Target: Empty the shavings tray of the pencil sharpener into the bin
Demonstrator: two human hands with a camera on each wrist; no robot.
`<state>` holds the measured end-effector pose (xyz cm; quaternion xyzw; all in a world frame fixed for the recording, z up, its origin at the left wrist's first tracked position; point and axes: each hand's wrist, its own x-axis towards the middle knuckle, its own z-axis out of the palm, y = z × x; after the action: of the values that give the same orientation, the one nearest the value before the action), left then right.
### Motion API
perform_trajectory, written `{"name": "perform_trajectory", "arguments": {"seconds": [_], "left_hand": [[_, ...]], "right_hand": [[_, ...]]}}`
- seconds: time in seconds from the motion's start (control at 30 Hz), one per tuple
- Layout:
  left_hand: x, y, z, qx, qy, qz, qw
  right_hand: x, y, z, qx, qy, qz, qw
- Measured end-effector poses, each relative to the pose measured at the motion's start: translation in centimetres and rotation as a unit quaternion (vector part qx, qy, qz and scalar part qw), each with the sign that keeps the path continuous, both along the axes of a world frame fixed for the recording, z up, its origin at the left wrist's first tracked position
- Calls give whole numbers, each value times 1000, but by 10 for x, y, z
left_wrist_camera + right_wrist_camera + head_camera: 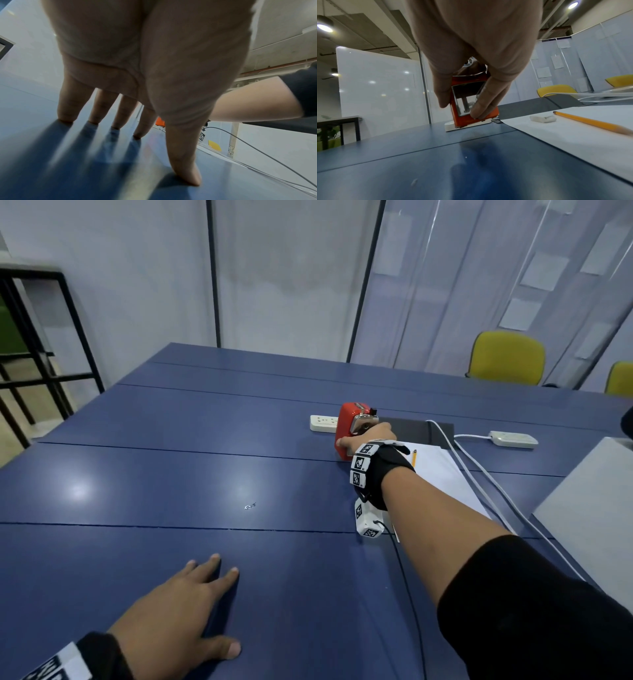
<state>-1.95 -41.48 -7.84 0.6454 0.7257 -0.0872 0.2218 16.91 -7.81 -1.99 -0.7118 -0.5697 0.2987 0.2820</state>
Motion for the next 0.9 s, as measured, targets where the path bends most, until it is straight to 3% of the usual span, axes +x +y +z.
{"name": "perform_trajectory", "arguments": {"seconds": [0.53, 0.9], "left_hand": [[5, 1, 4, -24, 3, 12, 1000], [7, 2, 7, -34, -15, 32, 999]], "right_hand": [[-8, 15, -21, -20, -17, 9, 1000], [-5, 21, -31, -40, 32, 9, 999]]}}
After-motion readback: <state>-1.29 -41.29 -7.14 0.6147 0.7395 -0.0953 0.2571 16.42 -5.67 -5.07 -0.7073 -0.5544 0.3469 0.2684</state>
